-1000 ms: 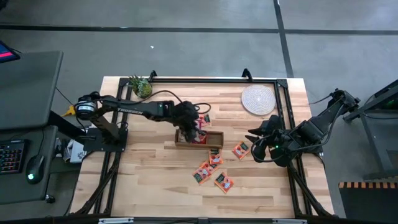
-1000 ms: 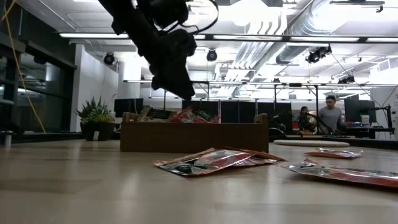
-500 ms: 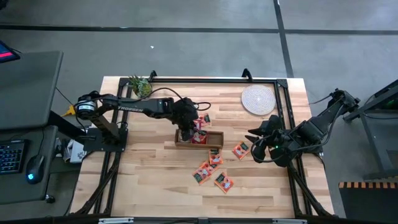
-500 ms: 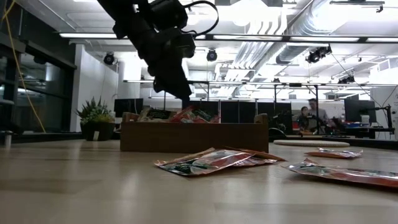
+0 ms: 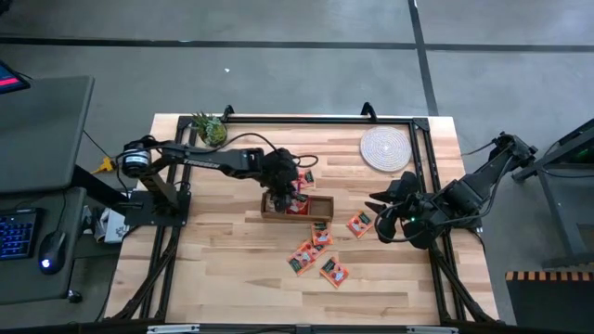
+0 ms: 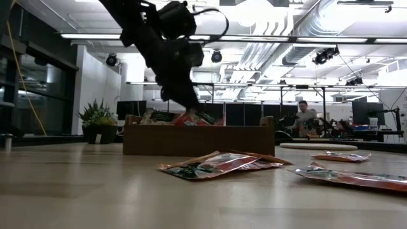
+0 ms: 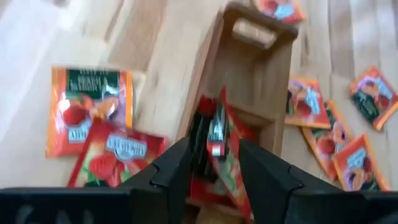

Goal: Pick & Place Tea
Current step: Put the red tea bag into the middle section of the brown wooden organizer

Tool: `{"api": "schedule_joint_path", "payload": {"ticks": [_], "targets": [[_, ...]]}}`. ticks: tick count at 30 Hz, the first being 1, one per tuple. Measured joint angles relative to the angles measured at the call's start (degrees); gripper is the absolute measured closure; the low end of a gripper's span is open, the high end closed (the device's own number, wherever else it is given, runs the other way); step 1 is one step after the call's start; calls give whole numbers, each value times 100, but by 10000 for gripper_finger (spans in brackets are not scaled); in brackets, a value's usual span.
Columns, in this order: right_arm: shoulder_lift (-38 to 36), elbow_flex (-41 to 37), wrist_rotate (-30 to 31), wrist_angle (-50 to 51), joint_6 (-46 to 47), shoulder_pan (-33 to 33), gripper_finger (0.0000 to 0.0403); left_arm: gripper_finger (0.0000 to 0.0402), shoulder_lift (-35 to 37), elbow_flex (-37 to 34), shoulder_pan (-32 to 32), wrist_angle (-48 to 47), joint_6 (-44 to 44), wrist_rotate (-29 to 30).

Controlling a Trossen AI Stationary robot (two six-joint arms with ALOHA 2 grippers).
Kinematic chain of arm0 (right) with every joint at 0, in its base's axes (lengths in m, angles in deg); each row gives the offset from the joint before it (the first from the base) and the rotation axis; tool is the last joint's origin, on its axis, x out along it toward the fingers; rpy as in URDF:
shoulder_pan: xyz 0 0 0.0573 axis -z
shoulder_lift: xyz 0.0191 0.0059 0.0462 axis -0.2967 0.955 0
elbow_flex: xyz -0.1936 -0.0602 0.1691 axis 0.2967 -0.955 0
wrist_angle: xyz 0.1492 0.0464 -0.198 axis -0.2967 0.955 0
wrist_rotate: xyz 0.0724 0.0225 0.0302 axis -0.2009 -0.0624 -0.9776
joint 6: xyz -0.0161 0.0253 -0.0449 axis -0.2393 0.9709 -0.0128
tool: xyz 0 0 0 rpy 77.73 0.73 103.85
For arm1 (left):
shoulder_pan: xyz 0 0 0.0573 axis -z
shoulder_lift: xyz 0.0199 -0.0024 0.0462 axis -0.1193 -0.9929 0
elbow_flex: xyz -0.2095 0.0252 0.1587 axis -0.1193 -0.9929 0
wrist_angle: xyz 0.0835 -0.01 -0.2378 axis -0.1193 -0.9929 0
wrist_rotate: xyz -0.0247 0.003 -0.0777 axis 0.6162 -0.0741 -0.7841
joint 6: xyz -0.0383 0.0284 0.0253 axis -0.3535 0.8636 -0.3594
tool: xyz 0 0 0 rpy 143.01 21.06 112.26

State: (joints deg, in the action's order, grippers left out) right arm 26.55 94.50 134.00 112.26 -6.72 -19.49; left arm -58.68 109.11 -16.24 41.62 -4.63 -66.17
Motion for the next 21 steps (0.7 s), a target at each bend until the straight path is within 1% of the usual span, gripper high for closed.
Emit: {"api": "schedule_joint_path", "payload": {"ticks": [4,8,15,18,21], "targets": [[0,0,-2,-8,2,-1,289,267,-23,-26,0,-92,-1,5],[0,0,-4,-14,0,1,289,266,-17,-22,0,-83,-3,-140],[0,0,-4,-14,-2,1,289,270,-17,-22,0,-69,-45,-139],[0,0,-4,-15,-40,-1,289,287,-17,-22,0,-69,-45,-139],[0,0,-4,-16,-42,-1,289,317,-17,-22,0,-69,-45,-151]]}}
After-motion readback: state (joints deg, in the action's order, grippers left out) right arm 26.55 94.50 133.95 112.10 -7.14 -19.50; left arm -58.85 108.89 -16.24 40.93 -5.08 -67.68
